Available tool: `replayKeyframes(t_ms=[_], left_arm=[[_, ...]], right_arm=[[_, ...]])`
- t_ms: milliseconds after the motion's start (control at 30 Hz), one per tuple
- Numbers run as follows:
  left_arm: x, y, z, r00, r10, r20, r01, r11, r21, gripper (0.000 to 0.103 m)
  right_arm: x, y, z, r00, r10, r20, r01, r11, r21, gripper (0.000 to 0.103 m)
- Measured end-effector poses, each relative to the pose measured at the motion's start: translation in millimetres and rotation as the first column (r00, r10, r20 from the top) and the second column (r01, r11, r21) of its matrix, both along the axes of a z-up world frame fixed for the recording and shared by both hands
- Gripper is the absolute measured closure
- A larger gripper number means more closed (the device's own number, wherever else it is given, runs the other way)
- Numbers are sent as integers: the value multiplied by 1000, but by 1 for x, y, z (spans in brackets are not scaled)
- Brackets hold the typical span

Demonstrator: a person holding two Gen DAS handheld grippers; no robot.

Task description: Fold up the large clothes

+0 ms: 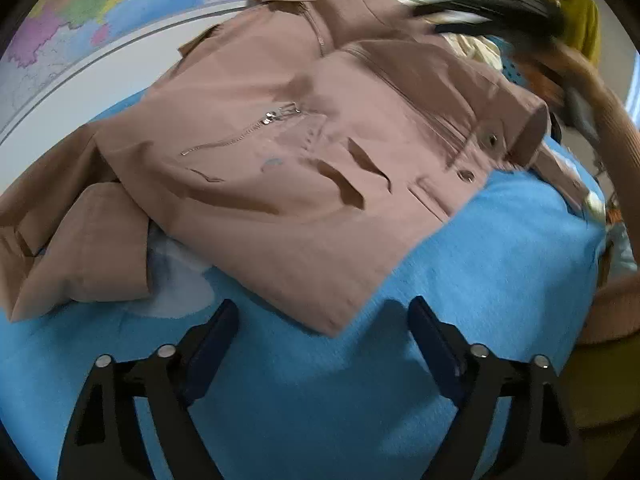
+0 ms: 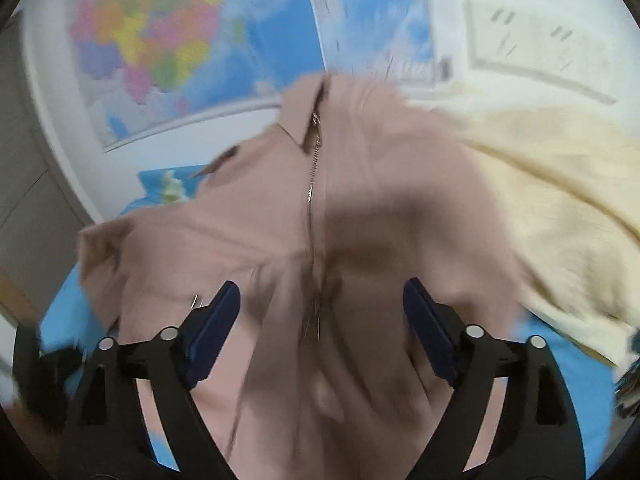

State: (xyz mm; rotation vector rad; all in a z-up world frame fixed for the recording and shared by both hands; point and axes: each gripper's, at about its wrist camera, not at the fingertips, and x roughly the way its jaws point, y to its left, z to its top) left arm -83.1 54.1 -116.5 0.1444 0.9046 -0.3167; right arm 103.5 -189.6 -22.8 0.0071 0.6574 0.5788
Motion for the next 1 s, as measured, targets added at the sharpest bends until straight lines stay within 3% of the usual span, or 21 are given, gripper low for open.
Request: replayKeyframes(t_ms=[33,100,200,267,333,400,433,467,500,533,700,833,933,1000], left_arm=[[5,3,1,1000,26,7,-26,1000,-3,30],[11,11,3,998,64,10,-63,998,-19,36],[14,18,6,996,92,1,-91,994,-65,38],[18,24,8,993,122,-10,-122,987,-104,38],[20,27,8,988,151,-22,-152,978,-143,33],[27,30,9,985,170,-18,-170,971,-168,37],[29,33,10,982,187,-18,-187,964,-189,58],[30,35,11,980,198,-28,-199,958,-205,74],[33,42,14,976,213,-45,-217,945,-243,96],[34,49,20,972,232,-41,-235,935,-265,99],[0,83,90,957,277,91,-224,899,-377,100],[-40,101,142,955,270,123,-198,890,-411,100],[-67,95,159,959,241,151,-173,915,-365,100],[-74,84,149,970,204,136,-158,944,-291,99]], right_arm=[[-22,-11,-1,1000,10,14,-10,1000,0,11],[-68,-33,-13,999,27,19,-27,1000,-8,10],[-117,-48,-50,999,4,-52,-6,999,-53,14],[-129,-46,-77,993,-16,-120,6,997,-82,41],[-124,-35,-93,988,-35,-147,22,996,-87,54],[-112,-28,-105,986,-60,-154,53,997,-53,56],[-106,-26,-107,985,-81,-151,77,996,-35,61],[-97,-28,-107,982,-108,-152,110,994,3,74],[-92,-29,-106,978,-116,-171,124,992,34,85],[-88,-33,-103,976,-119,-184,132,989,63,97],[-126,-53,-41,997,21,-76,-6,982,191,98],[-175,-78,5,994,113,-2,-109,963,245,98],[-204,-85,17,983,183,24,-183,955,233,98],[-200,-76,2,986,165,-31,-159,977,143,98]])
